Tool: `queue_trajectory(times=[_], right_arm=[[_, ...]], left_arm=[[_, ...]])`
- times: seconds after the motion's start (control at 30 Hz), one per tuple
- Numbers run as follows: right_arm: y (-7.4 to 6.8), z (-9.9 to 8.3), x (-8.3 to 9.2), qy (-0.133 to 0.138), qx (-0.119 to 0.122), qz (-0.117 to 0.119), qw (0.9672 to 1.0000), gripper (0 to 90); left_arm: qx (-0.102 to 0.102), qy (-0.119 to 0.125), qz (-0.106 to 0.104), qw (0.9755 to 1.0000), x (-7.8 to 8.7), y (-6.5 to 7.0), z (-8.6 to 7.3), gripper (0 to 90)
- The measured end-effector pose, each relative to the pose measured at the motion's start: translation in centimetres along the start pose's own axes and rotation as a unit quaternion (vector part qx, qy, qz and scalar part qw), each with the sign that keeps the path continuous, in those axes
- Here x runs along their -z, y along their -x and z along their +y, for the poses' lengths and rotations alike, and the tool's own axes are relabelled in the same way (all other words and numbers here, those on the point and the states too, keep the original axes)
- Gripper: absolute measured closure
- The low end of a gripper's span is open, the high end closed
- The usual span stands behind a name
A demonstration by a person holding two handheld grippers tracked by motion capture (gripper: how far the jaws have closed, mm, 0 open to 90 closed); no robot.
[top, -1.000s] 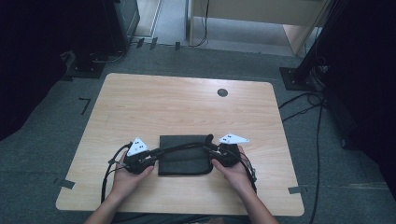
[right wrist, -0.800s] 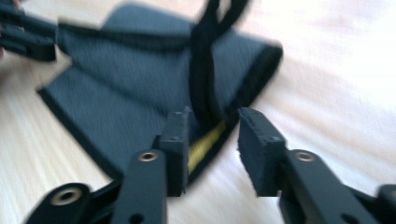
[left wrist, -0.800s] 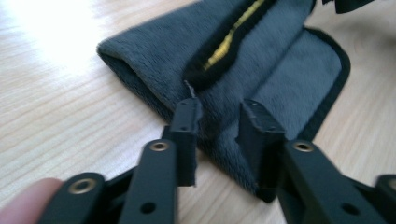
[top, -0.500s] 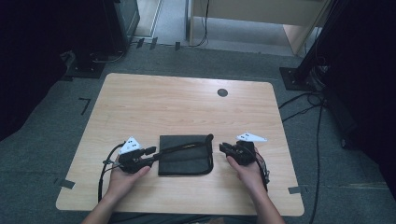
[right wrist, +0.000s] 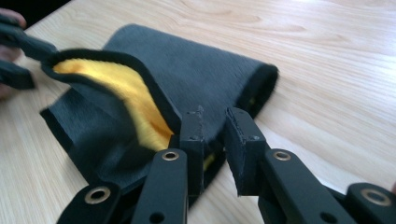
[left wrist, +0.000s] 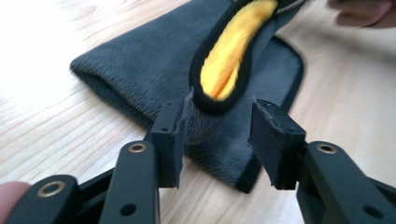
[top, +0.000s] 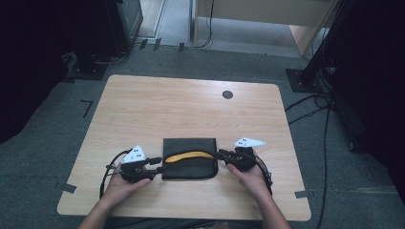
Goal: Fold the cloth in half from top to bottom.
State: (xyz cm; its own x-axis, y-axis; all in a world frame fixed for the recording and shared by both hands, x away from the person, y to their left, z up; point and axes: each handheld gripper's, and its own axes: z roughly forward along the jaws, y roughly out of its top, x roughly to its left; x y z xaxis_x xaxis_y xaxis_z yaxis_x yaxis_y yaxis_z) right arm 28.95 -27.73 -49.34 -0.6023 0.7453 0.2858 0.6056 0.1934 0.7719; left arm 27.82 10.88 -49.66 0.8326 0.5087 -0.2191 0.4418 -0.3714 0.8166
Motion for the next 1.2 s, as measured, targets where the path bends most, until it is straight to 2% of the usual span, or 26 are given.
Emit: queue_trajectory(times=[0.03,0.1,0.13,0.23,0.3,0.33,0.37,0.43,0.5,0.57,0.67,0.7,0.77,0.8,0.87,0.93,1.07,1.13,1.17,1.2], right_arm=[[0.0,-0.1,0.3,0.0,0.0,-0.003,1.0,76.7],[0.1,-0.1,0.8,0.007,-0.009,-0.003,0.9999,76.6],[0.2,0.0,1.0,0.015,-0.012,-0.007,0.9998,76.7],[0.2,0.2,1.2,0.038,-0.033,-0.017,0.9986,76.0],[-0.1,0.3,0.9,0.045,-0.044,-0.02,0.9978,73.3],[-0.4,0.4,0.6,0.046,-0.046,-0.022,0.9976,72.6],[-0.7,0.4,0.2,0.045,-0.044,-0.018,0.9979,71.2],[-1.7,0.3,-0.5,0.033,-0.032,-0.013,0.9989,66.1],[-2.6,0.1,-1.1,0.019,-0.008,-0.027,0.9994,60.8],[-3.2,-0.3,-1.6,0.001,0.011,-0.047,0.9988,56.7],[-3.9,-1.2,-1.9,-0.038,0.021,-0.081,0.9958,53.8],[-4.1,-1.6,-2.1,-0.054,0.028,-0.091,0.994,52.6],[-4.3,-2.0,-2.0,-0.053,0.041,-0.098,0.993,51.9],[-4.4,-2.0,-1.9,-0.053,0.037,-0.099,0.9929,51.6],[-4.6,-1.8,-1.5,-0.049,0.03,-0.101,0.9932,50.9],[-4.8,-1.9,-1.2,-0.05,0.015,-0.102,0.9934,50.8],[-5.4,-2.9,-0.9,-0.047,0.009,-0.113,0.9924,54.5],[-5.5,-2.9,-1.0,-0.047,0.006,-0.117,0.9919,54.2],[-5.5,-2.9,-1.1,-0.049,0.005,-0.119,0.9917,53.5],[-5.5,-2.9,-1.2,-0.05,0.007,-0.119,0.9916,52.2]], left_arm=[[0.003,0.01,-0.008,0.9999,0.3,-0.2,0.1,53.7],[0.016,0.029,-0.009,0.9994,0.8,-0.6,0.2,53.0],[0.031,0.042,-0.005,0.9986,1.0,-0.8,0.3,52.9],[0.068,0.056,0.029,0.9957,0.9,-1.1,0.5,52.6],[0.088,0.051,0.06,0.993,0.4,-1.0,0.7,52.7],[0.088,0.041,0.069,0.9929,0.1,-0.8,0.7,52.8],[0.083,0.029,0.074,0.9934,-0.2,-0.6,0.6,52.9],[0.058,0.002,0.081,0.995,-0.9,0.1,0.5,52.9],[0.025,-0.025,0.089,0.9954,-1.4,0.9,0.2,52.8],[-0.01,-0.047,0.108,0.993,-1.6,1.6,0.0,52.6],[-0.049,-0.073,0.132,0.9874,-2.1,2.0,-0.3,51.8],[-0.048,-0.073,0.131,0.9875,-2.2,2.1,-0.3,51.8],[-0.045,-0.071,0.135,0.9873,-2.0,2.1,-0.2,51.3],[-0.043,-0.068,0.133,0.9878,-1.8,2.2,-0.1,51.0],[-0.03,-0.054,0.12,0.9909,-1.1,2.4,-0.1,51.0],[-0.028,-0.046,0.115,0.9919,-0.7,2.8,-0.1,51.0],[-0.052,-0.055,0.117,0.9902,-1.0,3.7,-0.3,53.8],[-0.065,-0.07,0.111,0.9892,-1.4,4.1,-0.4,59.5],[-0.079,-0.08,0.105,0.9881,-1.6,4.3,-0.5,65.6],[-0.097,-0.091,0.107,0.9853,-1.7,4.5,-0.7,69.4]])
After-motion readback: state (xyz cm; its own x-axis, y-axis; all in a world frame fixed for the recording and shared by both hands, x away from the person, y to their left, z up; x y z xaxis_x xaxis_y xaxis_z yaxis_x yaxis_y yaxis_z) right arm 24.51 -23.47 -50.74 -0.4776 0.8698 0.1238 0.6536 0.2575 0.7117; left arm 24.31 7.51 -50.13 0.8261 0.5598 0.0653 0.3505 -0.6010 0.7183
